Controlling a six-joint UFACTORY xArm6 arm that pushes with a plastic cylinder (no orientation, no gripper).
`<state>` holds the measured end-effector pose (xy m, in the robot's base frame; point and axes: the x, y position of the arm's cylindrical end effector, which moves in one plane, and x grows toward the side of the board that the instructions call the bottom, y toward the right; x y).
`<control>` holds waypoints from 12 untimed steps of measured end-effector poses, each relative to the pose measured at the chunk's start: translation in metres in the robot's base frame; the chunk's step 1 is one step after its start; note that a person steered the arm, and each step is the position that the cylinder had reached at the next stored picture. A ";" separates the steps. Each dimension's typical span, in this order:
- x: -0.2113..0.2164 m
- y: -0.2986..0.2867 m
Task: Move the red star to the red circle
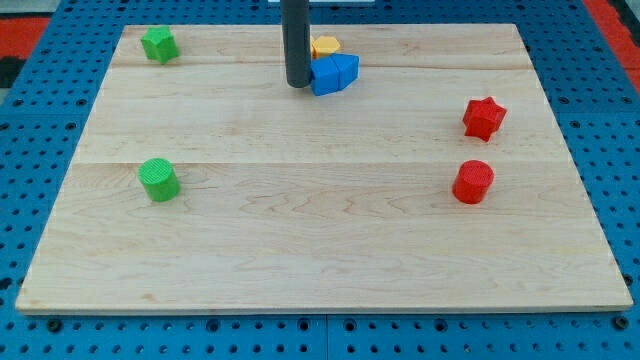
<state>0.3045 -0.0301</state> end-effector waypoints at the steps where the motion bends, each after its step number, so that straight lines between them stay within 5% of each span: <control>1: -0.001 0.001; 4: 0.053 0.011; 7: 0.031 0.187; 9: 0.067 0.214; 11: 0.037 0.264; 12: 0.060 0.268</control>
<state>0.3643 0.2384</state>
